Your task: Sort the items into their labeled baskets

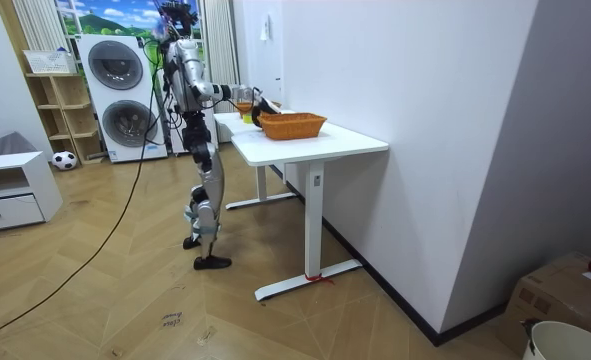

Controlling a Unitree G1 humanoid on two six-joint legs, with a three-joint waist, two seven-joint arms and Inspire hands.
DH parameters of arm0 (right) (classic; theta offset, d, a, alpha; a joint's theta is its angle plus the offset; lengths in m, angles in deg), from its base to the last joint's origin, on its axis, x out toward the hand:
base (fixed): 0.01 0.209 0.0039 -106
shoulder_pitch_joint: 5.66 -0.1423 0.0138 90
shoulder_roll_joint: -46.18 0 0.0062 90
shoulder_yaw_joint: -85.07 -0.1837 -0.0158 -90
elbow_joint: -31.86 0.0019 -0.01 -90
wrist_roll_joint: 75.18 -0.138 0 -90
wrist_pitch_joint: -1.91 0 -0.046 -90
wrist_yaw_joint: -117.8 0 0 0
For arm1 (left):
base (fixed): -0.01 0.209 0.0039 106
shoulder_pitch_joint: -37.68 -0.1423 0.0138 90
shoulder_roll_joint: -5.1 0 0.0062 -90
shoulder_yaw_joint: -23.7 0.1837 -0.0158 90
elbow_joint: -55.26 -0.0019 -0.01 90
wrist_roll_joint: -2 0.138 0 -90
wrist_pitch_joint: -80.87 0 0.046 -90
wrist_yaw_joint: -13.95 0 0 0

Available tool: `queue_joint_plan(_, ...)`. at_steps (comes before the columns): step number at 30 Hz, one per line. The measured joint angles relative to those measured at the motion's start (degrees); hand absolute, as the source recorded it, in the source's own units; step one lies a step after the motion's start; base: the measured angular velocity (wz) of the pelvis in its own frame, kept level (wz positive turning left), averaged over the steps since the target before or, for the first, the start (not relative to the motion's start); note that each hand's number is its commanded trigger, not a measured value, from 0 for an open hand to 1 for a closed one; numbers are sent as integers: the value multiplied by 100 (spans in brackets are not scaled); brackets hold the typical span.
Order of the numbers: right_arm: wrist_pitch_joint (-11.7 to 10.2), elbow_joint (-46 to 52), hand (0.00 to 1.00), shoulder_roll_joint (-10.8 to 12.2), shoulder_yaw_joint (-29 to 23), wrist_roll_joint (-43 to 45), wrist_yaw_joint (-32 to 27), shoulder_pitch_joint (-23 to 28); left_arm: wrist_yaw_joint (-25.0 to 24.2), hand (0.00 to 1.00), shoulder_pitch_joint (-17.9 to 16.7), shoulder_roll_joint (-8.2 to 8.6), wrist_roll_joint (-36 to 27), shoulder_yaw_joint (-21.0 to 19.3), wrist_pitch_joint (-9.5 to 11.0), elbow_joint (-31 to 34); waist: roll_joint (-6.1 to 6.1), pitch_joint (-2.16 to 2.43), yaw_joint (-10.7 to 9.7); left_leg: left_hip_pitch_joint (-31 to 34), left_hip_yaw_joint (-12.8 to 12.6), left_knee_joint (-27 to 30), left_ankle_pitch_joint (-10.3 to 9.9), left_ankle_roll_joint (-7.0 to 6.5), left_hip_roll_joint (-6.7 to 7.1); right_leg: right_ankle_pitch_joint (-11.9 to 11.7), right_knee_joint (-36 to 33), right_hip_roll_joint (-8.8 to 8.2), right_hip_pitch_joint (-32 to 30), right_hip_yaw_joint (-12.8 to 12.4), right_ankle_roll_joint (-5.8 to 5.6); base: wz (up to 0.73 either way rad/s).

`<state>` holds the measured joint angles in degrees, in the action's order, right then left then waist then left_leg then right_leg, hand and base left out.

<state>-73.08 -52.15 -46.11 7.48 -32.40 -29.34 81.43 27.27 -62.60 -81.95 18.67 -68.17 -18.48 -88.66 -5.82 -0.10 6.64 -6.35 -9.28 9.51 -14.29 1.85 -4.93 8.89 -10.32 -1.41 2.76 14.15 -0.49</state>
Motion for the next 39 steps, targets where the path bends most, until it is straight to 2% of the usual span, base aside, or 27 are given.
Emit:
queue_joint_plan(1, 1, 126, 100, -22, -15, -78, 78, 0, 0, 0, 0, 13, 19, -7, 26, -18, 25, -18, -20, 0, 2, 2, 3, -3, 0, 0, -16, -2, -7, -8, 0, 0)
queue_joint_plan(4, -66, 573, 100, -61, -143, -456, 158, -1, 1, 0, -35, 16, 21, -28, 109, -59, 49, -33, -91, -3, 6, 9, 8, -9, 2, 0, -10, -6, 5, -10, 0, 0)
queue_joint_plan(7, -271, 945, 100, -64, -389, -758, 123, -46, 1, 0, -70, 39, 26, -53, 197, -59, 71, -26, -160, -36, 4, -2, 11, -12, 2, 0, -4, 5, 14, -177, 0, 0)
queue_joint_plan(9, -323, 1153, 100, -85, -576, -940, 69, -66, -1, 0, -74, 64, 42, -153, 241, -59, 58, -18, -172, -40, 4, -8, 12, -12, 1, 0, 7, 17, 14, -280, -1, 0)
queue_joint_plan(12, -420, 1322, 100, -122, -798, -1144, -96, -275, 1, 0, -98, 60, 80, -257, 284, -60, 52, -14, -193, -46, -2, -19, 12, -12, -3, 0, 64, 35, 22, -310, -1, -6)
queue_joint_plan(13, -468, 1382, 100, -122, -919, -1221, -195, -333, -1, 0, -118, 60, 96, -254, 352, -137, 32, 0, -192, -60, -4, -29, 12, -12, -11, 0, 62, 44, 40, -314, -1, 0)
queue_joint_plan(15, -509, 1522, 100, -122, -1020, -1348, -369, -390, -3, 0, -135, 61, 92, -255, 419, -199, 60, -21, -193, -131, -13, -45, 13, -9, -29, 0, 65, 64, 87, -345, -1, 0)
queue_joint_plan(16, -563, 1633, 100, -122, -1081, -1437, -479, -406, -3, 0, -156, 61, 91, -258, 474, -264, 46, -13, -193, -148, -24, -41, 14, -9, -34, 0, 72, 68, 117, -339, -1, -5)
queue_joint_plan(20, -770, 1812, 100, -124, -1348, -1841, -806, -527, -28, 0, -257, 92, 140, -287, 506, -280, 16, -4, -231, -160, -110, -41, 14, -8, -35, 0, 69, 60, 118, -329, -1, -3)
queue_joint_plan(23, -802, 1812, 100, -169, -1556, -2052, -938, -531, -29, 0, -306, 98, 168, -296, 533, -283, -3, -10, -230, -163, -113, -59, 14, -8, -27, 0, 66, 52, 117, -329, -1, 0)
queue_joint_plan(24, -804, 1805, 100, -181, -1663, -2133, -1016, -531, -36, 0, -332, 99, 171, -341, 536, -284, 4, -20, -232, -181, -112, -87, 14, -8, -27, 0, 67, 56, 117, -344, -1, 0)
queue_joint_plan(30, -832, 1687, 100, -309, -2108, -2583, -1479, -531, -56, 0, -400, 109, 173, -706, 548, -309, -13, -15, -245, -210, -105, -89, 14, -8, -30, 0, 75, 66, 120, -384, -1, 0)
queue_joint_plan(39, -949, 1221, 100, -360, -2318, -2698, -2325, -531, -143, 0, -453, 107, 173, -1004, 548, -331, -28, -5, -522, -262, -76, -87, 14, -8, -43, 0, -3, 75, 104, -382, -1, -2)
